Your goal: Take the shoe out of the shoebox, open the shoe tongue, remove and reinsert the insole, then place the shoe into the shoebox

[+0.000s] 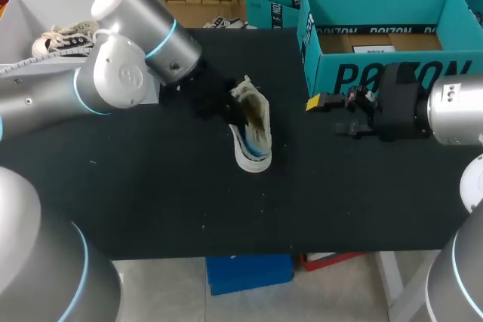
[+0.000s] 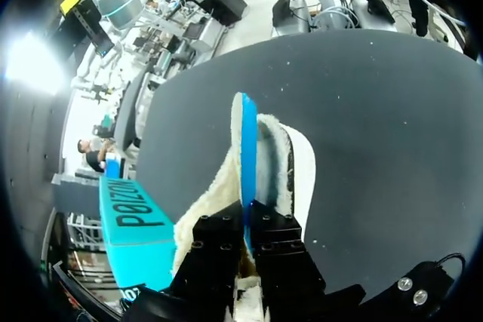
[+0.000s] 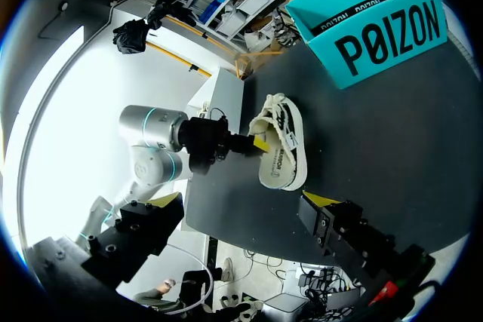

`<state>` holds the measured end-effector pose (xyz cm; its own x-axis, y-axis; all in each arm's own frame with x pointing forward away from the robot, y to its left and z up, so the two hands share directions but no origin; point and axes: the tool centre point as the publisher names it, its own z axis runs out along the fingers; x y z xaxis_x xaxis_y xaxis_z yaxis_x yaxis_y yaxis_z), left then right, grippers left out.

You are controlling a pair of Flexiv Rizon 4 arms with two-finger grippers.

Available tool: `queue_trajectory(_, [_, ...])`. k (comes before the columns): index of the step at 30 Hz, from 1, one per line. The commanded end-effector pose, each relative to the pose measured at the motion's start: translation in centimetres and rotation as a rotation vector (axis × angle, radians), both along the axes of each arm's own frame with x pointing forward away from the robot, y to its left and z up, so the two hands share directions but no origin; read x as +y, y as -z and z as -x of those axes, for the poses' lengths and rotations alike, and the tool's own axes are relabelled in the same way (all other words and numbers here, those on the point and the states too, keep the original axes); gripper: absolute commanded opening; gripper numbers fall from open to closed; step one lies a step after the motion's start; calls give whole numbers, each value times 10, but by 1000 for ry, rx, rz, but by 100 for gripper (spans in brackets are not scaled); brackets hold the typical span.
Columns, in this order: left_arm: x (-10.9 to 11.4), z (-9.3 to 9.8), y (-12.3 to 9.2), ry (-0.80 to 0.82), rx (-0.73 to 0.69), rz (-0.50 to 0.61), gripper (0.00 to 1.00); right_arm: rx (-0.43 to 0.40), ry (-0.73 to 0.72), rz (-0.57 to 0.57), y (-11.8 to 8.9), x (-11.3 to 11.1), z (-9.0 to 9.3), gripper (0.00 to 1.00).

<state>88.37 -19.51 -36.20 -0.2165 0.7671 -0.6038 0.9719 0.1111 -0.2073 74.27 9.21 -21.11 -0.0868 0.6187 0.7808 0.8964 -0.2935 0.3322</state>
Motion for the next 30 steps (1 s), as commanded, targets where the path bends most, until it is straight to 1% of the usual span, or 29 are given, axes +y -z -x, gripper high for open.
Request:
queue_trajectory(1, [2,7,-2,26,17,26,23,0,0,-1,0,0,0,100])
queue_trajectory(3, [3,13,-5,40,28,39,31,0,0,-1,0,0,0,100])
queue_trajectory(6, [4,23,-7,62,40,46,34,0,0,-1,0,0,0,100])
queue_trajectory(11, [2,35,-5,80,57,53,32,0,0,-1,0,0,0,100])
queue_trajectory(18, [-5,48,-4,120,73,47,29,0,0,-1,0,0,0,100])
queue_trajectory(21, [-6,51,0,132,82,38,26,0,0,-1,0,0,0,100])
queue_trajectory(22, [-6,52,1,134,83,37,22,0,0,-1,0,0,0,100])
queue_trajectory(24, [-7,52,2,136,85,34,4,0,0,-1,0,0,0,100])
queue_trajectory(25, [-7,52,2,137,85,32,0,0,0,-1,0,0,0,100])
queue_trajectory(30, [-7,50,3,142,82,21,0,0,0,-1,0,0,0,100])
